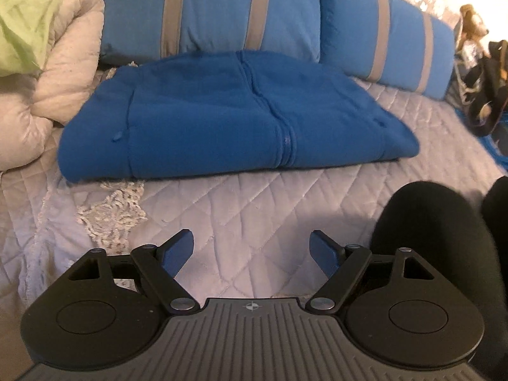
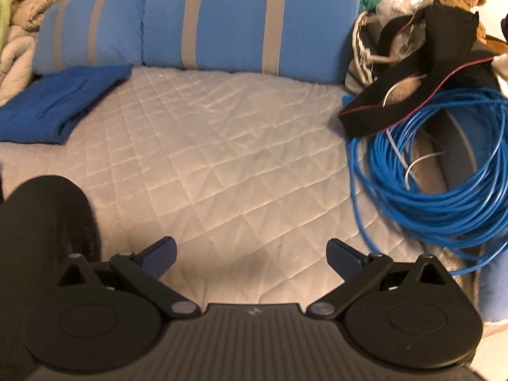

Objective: Fold clothes

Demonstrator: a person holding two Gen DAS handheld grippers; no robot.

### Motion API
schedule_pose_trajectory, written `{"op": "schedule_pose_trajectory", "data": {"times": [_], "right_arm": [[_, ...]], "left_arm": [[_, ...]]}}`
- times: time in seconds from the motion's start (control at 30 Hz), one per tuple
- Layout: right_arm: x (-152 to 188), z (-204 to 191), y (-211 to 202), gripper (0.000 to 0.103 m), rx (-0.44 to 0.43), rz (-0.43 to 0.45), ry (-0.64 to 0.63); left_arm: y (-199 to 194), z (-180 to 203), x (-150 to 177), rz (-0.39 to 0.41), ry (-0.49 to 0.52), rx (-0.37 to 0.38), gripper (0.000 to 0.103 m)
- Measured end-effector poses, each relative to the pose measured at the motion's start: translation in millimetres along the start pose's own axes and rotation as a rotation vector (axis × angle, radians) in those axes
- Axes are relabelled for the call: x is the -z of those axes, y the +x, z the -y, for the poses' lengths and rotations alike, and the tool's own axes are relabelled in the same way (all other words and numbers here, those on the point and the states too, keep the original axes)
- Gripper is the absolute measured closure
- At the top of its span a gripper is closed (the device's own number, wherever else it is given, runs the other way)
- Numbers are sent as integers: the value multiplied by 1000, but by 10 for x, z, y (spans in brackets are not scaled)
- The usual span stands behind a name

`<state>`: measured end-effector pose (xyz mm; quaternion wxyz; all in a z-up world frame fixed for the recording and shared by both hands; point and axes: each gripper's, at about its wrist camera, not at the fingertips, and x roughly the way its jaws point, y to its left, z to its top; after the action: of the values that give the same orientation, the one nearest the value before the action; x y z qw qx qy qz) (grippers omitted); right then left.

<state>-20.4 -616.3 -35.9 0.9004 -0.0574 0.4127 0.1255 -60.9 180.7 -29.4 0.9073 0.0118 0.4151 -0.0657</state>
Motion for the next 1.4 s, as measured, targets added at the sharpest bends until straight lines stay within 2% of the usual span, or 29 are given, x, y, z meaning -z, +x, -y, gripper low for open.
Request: {"op": "schedule_pose_trajectory", "data": {"times": [0.27, 0.3, 0.33, 0.4, 0.57, 1.07, 1.4], "right_arm": [[123, -246, 498, 0, 31, -102, -3], [134, -264, 536, 0, 32, -109, -5], [142, -279, 576, 0, 34, -117, -5], [151, -299, 646, 0, 40, -132, -2], [184, -352, 817, 0, 49, -162, -5], [4, -370, 1069, 0, 84, -55, 68], [-129, -426, 1225, 0, 146, -3, 103]], "left_arm": [[567, 160, 136, -63, 12, -65, 23], [621, 164, 156, -73, 9, -67, 21], [650, 169, 174, -65, 7, -72, 10], [697, 188, 197, -47, 7, -88, 0], [714, 155, 200, -51, -10, -94, 0], [763, 108, 62, -34, -24, -91, 0], [961, 123, -131, 34, -58, -133, 0]]}}
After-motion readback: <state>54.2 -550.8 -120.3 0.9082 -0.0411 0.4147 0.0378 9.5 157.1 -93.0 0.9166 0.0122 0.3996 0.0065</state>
